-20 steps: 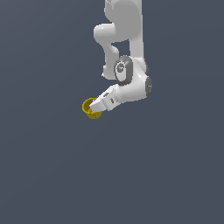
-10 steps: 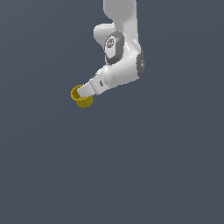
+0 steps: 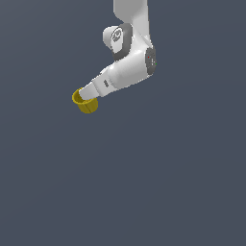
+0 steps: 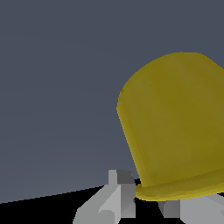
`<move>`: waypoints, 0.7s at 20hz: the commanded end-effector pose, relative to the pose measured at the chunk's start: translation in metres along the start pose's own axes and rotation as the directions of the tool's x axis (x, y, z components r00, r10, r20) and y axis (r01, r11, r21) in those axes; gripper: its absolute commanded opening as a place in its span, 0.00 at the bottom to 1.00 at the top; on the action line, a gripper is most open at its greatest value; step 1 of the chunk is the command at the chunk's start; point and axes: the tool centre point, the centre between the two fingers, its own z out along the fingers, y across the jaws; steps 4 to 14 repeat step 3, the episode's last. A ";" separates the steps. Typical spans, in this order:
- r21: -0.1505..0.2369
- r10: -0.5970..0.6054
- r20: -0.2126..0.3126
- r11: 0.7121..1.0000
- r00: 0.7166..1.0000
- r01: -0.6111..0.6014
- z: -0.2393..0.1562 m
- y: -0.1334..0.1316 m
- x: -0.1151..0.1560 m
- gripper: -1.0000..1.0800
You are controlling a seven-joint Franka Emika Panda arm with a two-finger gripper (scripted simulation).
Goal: Pick up the object and move it to a goal position.
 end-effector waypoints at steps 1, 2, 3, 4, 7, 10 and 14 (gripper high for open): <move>-0.002 0.001 0.000 1.000 1.000 -0.001 -0.001 0.001 0.001 0.00; -0.002 0.001 0.000 1.000 1.000 -0.001 -0.001 0.001 0.001 0.00; -0.002 0.001 0.000 1.000 1.000 -0.001 -0.001 0.001 0.002 0.00; -0.002 0.001 0.000 1.000 1.000 -0.001 -0.001 0.001 0.002 0.00; -0.002 0.001 0.000 1.000 1.000 -0.001 -0.001 0.001 0.002 0.00; -0.002 0.001 0.000 1.000 1.000 -0.001 -0.001 0.001 0.002 0.00; -0.002 0.001 0.000 1.000 1.000 -0.001 -0.001 0.001 0.002 0.00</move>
